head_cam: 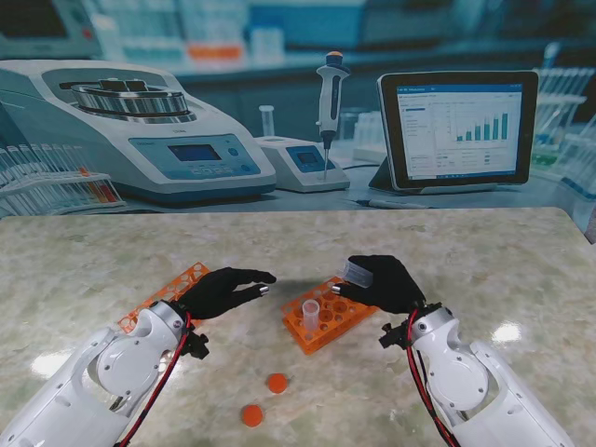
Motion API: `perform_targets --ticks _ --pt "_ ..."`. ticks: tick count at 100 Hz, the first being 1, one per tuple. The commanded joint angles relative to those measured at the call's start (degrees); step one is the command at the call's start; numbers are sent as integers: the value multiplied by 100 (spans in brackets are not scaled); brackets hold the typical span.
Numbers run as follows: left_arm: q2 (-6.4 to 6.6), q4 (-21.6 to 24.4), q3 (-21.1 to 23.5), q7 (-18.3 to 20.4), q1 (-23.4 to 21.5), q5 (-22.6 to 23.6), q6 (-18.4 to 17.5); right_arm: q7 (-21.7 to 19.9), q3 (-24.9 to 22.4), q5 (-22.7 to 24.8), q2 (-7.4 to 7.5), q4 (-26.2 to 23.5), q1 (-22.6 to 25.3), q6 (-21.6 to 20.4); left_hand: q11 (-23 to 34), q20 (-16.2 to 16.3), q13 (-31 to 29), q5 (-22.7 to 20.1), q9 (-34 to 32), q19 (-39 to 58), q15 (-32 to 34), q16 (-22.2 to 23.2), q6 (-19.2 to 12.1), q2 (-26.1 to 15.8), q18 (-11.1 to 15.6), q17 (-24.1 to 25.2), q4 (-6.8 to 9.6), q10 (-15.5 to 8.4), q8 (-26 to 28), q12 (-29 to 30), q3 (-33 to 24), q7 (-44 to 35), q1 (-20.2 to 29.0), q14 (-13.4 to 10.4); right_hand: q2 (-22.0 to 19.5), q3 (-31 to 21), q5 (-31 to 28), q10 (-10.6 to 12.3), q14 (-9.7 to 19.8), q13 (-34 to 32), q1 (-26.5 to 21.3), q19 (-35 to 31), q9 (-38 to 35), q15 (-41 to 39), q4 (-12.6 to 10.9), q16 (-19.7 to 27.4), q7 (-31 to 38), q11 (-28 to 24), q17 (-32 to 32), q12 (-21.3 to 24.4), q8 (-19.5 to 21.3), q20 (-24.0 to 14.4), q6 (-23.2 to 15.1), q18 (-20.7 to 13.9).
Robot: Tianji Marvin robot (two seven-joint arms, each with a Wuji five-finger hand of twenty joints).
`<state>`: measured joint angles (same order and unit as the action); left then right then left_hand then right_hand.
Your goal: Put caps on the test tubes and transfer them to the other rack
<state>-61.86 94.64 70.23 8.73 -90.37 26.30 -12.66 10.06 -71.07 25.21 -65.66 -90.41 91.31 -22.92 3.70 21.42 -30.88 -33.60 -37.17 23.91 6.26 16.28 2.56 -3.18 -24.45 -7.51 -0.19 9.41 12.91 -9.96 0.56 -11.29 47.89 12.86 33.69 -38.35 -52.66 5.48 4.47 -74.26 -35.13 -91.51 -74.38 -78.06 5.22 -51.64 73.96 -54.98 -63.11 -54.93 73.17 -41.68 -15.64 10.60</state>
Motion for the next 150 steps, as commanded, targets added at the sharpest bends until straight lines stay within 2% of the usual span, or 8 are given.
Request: perform_targets --ticks 1,29,63,101,122,126,139,150 --pt "5 37 4 25 -17 -1 15 89 31 15 -41 33 20 -37 38 -62 -4 -50 -56 -150 46 70 -36 -254 96 55 -52 -24 20 -8 98 31 46 -116 -127 -113 -291 150 292 -142 -153 76 -234 -26 -203 33 348 -81 -58 -165 295 149 -232 180" --pt "11 22 -2 49 -8 -5 -11 183 52 123 -47 74 32 -92 47 -65 -6 -44 -62 -155 48 73 -30 -252 100 63 -53 -43 19 -16 100 35 45 -117 -152 -699 -853 240 159 -140 -9 117 -482 146 -386 133 497 15 -41 -332 959 204 -309 298" --pt "54 154 58 196 -126 40 -78 3 51 105 -4 80 94 -91 311 86 -185 -110 -138 53 282 334 56 -60 82 5 -46 -234 106 -429 84 -58 137 -157 -159 -957 -880 216 199 -139 5 -354 -619 -191 -471 -16 553 54 -152 -416 1125 -36 -174 140" --pt "167 451 167 459 -409 568 -254 146 -63 194 -14 -57 353 -211 726 1427 -590 165 32 2491 1277 1739 146 1025 433 -556 18 -466 928 -1338 -46 -583 829 -481 -119 -892 -863 169 163 -135 -60 -290 -559 -145 -498 6 535 63 -135 -472 1144 -29 -113 175" --pt "205 403 22 472 -363 880 -426 128 -94 227 -4 -116 404 -246 908 1626 -587 199 123 3018 1609 2083 142 1792 607 -723 35 -489 916 -1519 -334 -656 1136 -697 -112 -852 -853 153 131 -131 -92 -232 -534 -98 -500 26 520 74 -117 -481 1145 -17 -81 194" --pt "214 382 -25 482 -337 954 -456 131 -105 234 -3 -128 416 -256 917 1573 -566 172 154 3029 1634 2244 133 2046 630 -726 -84 -479 737 -1628 -983 -624 870 -742 -128 -832 -837 163 120 -132 -105 -207 -510 -80 -498 33 513 81 -110 -484 1147 -11 -70 201" --pt "231 304 -199 516 -253 1005 -484 102 -155 275 11 -181 466 -300 944 1568 -479 130 225 3032 1646 2247 135 2261 658 -740 -93 -491 722 -1658 -1168 -627 881 -763 -148 -759 -806 152 96 -132 -150 -145 -454 -22 -501 55 498 83 -98 -499 1157 -1 -38 228" --pt "236 237 -305 496 -199 1048 -540 111 -184 290 12 -228 511 -318 948 1563 -407 90 303 3055 1650 2186 110 2559 711 -767 -214 -520 690 -1693 -1919 -632 594 -804 -144 -716 -794 166 85 -132 -168 -116 -435 3 -507 63 490 84 -89 -502 1165 -2 -27 234"
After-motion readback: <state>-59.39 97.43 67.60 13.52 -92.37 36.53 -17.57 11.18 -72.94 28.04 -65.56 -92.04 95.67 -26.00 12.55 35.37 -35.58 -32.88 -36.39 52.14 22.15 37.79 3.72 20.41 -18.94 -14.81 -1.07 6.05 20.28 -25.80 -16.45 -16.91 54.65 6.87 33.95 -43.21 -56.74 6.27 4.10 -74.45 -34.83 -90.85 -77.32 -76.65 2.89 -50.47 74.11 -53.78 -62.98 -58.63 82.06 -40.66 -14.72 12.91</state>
